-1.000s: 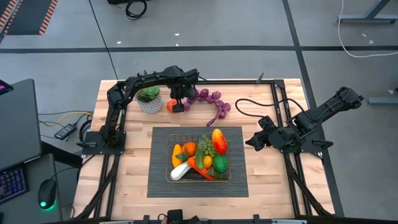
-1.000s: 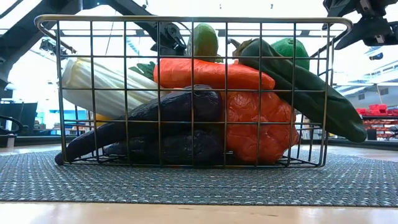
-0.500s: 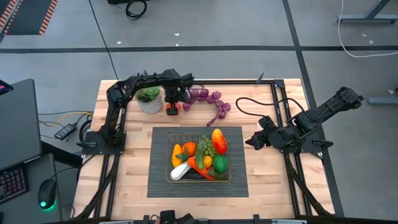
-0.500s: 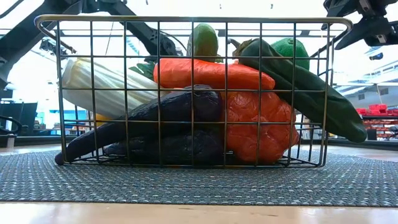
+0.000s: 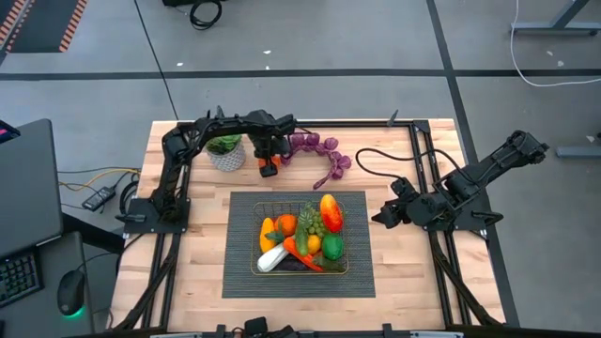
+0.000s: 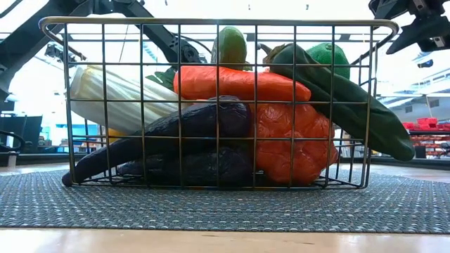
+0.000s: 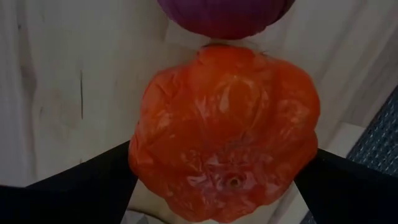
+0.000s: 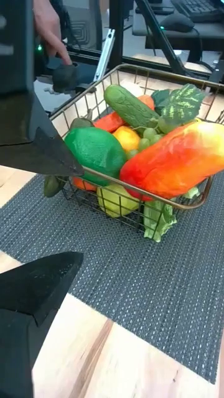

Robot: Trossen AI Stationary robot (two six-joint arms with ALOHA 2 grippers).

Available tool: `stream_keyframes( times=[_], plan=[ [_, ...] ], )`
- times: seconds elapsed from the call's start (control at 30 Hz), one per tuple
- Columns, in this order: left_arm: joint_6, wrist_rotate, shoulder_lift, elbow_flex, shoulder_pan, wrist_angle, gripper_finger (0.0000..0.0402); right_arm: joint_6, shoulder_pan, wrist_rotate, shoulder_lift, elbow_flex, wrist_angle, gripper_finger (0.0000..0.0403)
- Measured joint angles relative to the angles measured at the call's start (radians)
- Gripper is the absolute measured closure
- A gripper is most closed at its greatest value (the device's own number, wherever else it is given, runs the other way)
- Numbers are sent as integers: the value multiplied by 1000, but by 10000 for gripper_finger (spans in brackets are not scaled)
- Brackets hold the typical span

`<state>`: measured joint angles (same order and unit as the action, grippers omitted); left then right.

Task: Build produce basket
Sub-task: Put the orange pumpkin into the gold wire basket

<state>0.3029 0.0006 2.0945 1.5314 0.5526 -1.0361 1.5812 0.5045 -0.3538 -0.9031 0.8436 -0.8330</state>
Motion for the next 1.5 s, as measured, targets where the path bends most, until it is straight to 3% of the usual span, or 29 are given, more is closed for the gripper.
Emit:
stream_keyframes(
  times=[0.23,0.43,0.57,0.8,1.07,1.5],
  plan=[
    [-4,0,0,0,0,-32,13,22,0,8,0,0,1,186],
    [-62,-2,-38,0,0,-120,58,10,0,3,0,0,0,186],
    [-142,-1,-118,0,-6,-141,76,-19,0,-17,0,0,-2,186],
    [-315,-1,-302,34,-54,-157,72,-85,-3,-16,0,0,-9,186],
    [-580,1,-438,85,-220,-170,73,-146,-3,-16,0,0,-8,186],
    [-995,7,-439,250,-595,-118,72,-239,-1,36,0,0,4,186]
  ],
)
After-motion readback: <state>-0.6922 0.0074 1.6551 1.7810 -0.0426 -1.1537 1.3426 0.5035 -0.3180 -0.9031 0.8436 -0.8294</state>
